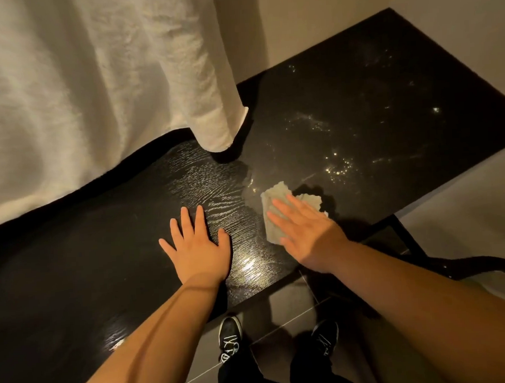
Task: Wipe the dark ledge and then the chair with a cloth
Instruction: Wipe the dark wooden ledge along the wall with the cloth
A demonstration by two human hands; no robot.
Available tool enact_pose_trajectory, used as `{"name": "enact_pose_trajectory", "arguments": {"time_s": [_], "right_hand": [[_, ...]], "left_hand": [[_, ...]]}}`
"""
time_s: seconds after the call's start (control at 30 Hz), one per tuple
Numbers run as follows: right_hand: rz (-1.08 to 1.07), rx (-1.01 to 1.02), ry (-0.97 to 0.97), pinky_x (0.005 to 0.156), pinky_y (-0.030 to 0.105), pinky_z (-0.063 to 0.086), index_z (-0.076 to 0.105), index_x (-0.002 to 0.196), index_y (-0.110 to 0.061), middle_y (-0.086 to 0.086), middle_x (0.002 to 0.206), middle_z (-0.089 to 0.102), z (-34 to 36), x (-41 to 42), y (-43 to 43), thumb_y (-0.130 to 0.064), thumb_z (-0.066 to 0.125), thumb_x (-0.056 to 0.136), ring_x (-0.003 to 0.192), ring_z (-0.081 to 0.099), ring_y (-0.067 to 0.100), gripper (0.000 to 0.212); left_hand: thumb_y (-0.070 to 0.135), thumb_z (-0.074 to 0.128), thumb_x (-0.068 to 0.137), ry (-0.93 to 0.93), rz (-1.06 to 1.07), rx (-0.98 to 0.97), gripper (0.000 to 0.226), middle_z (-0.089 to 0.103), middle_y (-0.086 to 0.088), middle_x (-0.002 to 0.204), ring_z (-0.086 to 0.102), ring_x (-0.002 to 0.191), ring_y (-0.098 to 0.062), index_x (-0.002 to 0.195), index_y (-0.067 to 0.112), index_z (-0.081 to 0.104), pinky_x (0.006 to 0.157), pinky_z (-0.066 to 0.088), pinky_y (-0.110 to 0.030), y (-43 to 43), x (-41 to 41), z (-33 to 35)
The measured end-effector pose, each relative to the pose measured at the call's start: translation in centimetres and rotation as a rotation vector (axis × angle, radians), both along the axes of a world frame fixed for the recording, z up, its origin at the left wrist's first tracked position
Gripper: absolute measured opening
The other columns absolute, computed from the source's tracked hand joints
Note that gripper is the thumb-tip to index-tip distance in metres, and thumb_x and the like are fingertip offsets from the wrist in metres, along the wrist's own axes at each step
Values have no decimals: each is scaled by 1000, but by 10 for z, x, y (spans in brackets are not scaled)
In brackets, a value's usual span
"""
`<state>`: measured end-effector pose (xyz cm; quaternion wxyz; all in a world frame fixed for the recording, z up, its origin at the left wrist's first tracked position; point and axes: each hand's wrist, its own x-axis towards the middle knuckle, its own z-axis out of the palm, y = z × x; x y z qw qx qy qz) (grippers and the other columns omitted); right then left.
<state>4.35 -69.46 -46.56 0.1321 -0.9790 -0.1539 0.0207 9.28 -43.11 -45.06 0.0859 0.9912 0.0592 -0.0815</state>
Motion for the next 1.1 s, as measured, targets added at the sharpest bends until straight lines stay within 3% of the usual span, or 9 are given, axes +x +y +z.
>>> {"name": "enact_pose_trajectory", "arguments": {"time_s": [0.2, 0.3, 0.4, 0.53, 0.63, 0.73, 0.93, 1.0, 1.1], "right_hand": [[-352, -73, 107, 126, 52, 19, 29, 161, -23, 6, 170, 19, 10, 23, 14, -46, 23, 101, 158, 7, 34, 65], [-70, -138, 164, 128, 49, 3, 10, 164, -27, 4, 172, -1, 5, 6, 57, -50, 12, 102, 157, -12, 32, 66], [153, -115, 173, 128, 46, -1, 13, 164, -30, -1, 172, -1, 6, 3, 53, -52, 20, 102, 158, -11, 27, 66], [-87, -41, 215, 124, 54, 22, 25, 162, -33, -4, 171, 17, 9, 30, 0, -46, 31, 101, 158, 10, 23, 63], [-180, -37, 79, 122, 57, 27, 37, 158, -15, 11, 166, 31, 9, 35, -18, -35, 37, 107, 156, 18, 37, 55], [-30, -93, 96, 125, 58, 17, 24, 162, -15, 18, 169, 18, 4, 27, 18, -44, 22, 109, 156, 2, 43, 61], [205, -95, 184, 127, 41, -6, 7, 164, -33, -7, 171, -7, 15, 53, 33, -53, 16, 105, 157, -17, 21, 62], [97, -167, 159, 128, 46, 1, 3, 164, -27, -2, 171, -7, 16, 70, 12, -46, 18, 108, 157, -16, 26, 61], [-214, -156, 147, 128, 50, 12, 25, 162, -18, 6, 171, 11, 16, 74, -7, -46, 22, 106, 158, -1, 33, 63]], "left_hand": [[63, 28, 94, -14, -8, 16, 78, 10, 0, 176, 4, 162, -31, 166, 34, 21, 126, 4, -67, 1, 1, -2], [62, 29, 94, -20, -4, 25, 78, 12, 0, 176, 6, 161, -31, 166, 33, 22, 126, 5, -67, 1, 0, -3], [63, 29, 94, -21, -4, 26, 78, 11, 1, 176, 5, 162, -30, 166, 34, 22, 126, 5, -66, 1, 1, -2], [63, 28, 94, -16, -6, 21, 78, 10, 1, 176, 4, 162, -30, 166, 34, 21, 126, 3, -66, 1, 0, -3], [64, 28, 93, -26, -8, 21, 78, 11, 0, 176, 5, 162, -31, 166, 34, 22, 126, 4, -66, 1, 0, -3], [64, 28, 93, -26, -7, 15, 79, 13, 0, 176, 6, 161, -31, 166, 33, 24, 126, 5, -67, 1, 0, -2], [64, 31, 94, -15, -12, 11, 78, 11, 0, 176, 4, 161, -31, 165, 33, 23, 126, 3, -66, 1, 2, -2], [64, 30, 94, -13, -11, 9, 78, 11, 0, 176, 4, 162, -31, 166, 34, 23, 126, 3, -66, 1, 1, -1], [64, 29, 95, -14, -16, 4, 78, 9, 0, 176, 3, 162, -31, 166, 34, 22, 127, 2, -66, 2, 1, -1]]}}
